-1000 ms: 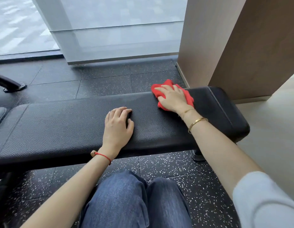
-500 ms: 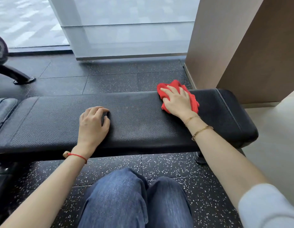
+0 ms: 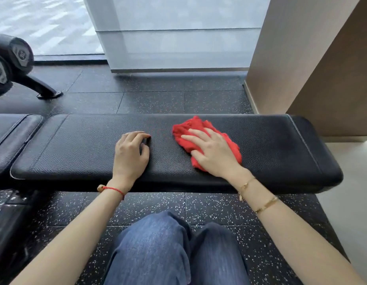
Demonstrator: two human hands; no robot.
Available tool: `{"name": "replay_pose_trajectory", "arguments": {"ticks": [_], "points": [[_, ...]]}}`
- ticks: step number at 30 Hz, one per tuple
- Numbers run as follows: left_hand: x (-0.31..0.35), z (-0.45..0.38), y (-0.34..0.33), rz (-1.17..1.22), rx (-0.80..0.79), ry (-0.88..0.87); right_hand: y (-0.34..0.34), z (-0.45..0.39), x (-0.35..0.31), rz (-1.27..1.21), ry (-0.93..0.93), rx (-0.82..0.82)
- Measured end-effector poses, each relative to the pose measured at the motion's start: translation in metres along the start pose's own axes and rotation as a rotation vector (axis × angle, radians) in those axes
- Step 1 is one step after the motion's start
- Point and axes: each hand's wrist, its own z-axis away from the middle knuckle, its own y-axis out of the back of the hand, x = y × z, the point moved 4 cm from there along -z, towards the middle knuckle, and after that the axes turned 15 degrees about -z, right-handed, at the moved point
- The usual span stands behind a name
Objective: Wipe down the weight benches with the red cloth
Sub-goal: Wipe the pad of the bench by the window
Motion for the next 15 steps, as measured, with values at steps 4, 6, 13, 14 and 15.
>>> {"name": "replay_pose_trajectory", "arguments": {"ticks": [4, 6, 13, 14, 15], "points": [[0.006, 0.000, -0.001, -0.069, -0.015, 0.033, 0.022, -0.027, 0.033, 0.017, -0.237, 0.142], [0.008, 0.000, -0.001, -0.088, -0.021, 0.039, 0.018, -0.048, 0.027, -0.001, -0.287, 0.138], [0.009, 0.000, 0.001, -0.074, -0.012, 0.039, -0.024, -0.038, -0.040, -0.027, -0.098, 0.026], [0.008, 0.001, 0.001, -0.070, -0.010, 0.036, -0.024, -0.027, -0.041, -0.024, -0.080, 0.031], [0.008, 0.001, 0.001, -0.068, -0.008, 0.032, -0.023, -0.015, -0.040, -0.016, -0.064, 0.035]]}}
